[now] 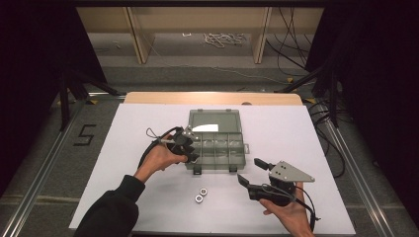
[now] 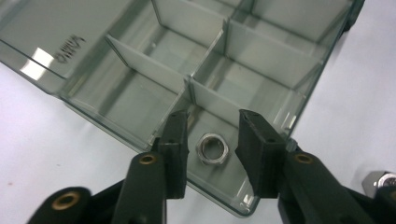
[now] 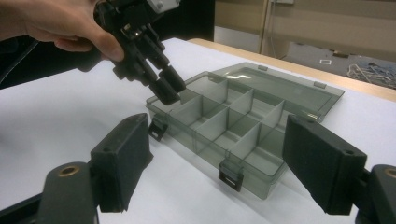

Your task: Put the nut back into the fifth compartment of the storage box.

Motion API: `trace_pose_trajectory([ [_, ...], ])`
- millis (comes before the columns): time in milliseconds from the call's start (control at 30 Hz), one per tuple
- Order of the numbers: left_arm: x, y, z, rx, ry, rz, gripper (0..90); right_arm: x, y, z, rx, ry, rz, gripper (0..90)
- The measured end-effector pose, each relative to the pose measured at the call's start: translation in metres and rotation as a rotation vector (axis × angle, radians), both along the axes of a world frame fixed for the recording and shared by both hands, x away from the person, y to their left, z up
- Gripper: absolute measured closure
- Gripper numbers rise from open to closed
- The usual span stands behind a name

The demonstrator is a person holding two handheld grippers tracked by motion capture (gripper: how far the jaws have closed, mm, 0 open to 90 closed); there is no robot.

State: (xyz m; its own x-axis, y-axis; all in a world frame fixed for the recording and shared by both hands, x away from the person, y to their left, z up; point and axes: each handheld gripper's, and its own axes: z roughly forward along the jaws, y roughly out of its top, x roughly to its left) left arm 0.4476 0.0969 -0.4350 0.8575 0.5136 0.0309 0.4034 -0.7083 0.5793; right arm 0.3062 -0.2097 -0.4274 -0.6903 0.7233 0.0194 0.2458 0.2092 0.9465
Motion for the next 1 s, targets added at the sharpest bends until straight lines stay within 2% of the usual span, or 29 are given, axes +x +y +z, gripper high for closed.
trace_pose_trajectory([
  [167, -0.006, 0.004, 0.009, -0.032, -0.019, 0.016, 54.3, 0.0, 0.0, 0.0, 0.001, -0.001, -0.004, 24.0],
  [300, -0.018, 0.004, 0.015, -0.06, -0.03, 0.026, 47.6, 0.0, -0.001, 0.0, 0.001, -0.001, -0.005, 23.7],
  [333, -0.021, 0.004, 0.016, -0.06, -0.025, 0.008, 43.9, -0.002, 0.0, 0.001, 0.008, 0.019, -0.005, 23.5],
  [400, -0.031, 0.002, 0.016, -0.084, -0.003, -0.018, 41.8, -0.002, -0.001, 0.001, 0.001, 0.026, -0.006, 23.5],
  [433, -0.033, 0.002, 0.016, -0.067, 0.001, -0.039, 40.4, -0.001, 0.0, 0.001, 0.015, 0.018, -0.002, 23.5],
  [500, -0.043, 0.0, 0.016, -0.051, 0.008, -0.067, 38.1, -0.002, -0.001, 0.001, 0.01, 0.017, -0.006, 23.4],
  [533, -0.048, -0.001, 0.016, -0.05, 0.011, -0.077, 37.4, -0.001, -0.001, 0.001, 0.004, -0.004, -0.004, 23.4],
  [567, -0.052, -0.003, 0.016, -0.057, 0.012, -0.077, 36.9, -0.002, 0.0, 0.001, 0.014, 0.016, -0.005, 23.3],
  [600, -0.054, -0.003, 0.017, -0.047, 0.017, -0.093, 36.1, -0.002, -0.001, 0.001, 0.011, 0.02, -0.002, 23.3],
  [700, -0.063, -0.007, 0.018, -0.037, 0.021, -0.102, 34.6, -0.001, 0.001, 0.0, 0.024, 0.019, 0.001, 23.2],
  [733, -0.068, -0.009, 0.016, -0.034, 0.022, -0.111, 34.4, -0.002, -0.001, 0.001, 0.005, 0.014, -0.003, 23.2],
  [800, -0.077, -0.015, 0.014, -0.027, 0.026, -0.134, 33.6, -0.002, 0.0, 0.001, 0.004, 0.014, -0.005, 23.2],
  [1000, -0.09, -0.021, 0.009, -0.004, 0.03, -0.155, 33.9, -0.002, 0.0, 0.001, 0.006, 0.013, -0.002, 23.3],
])
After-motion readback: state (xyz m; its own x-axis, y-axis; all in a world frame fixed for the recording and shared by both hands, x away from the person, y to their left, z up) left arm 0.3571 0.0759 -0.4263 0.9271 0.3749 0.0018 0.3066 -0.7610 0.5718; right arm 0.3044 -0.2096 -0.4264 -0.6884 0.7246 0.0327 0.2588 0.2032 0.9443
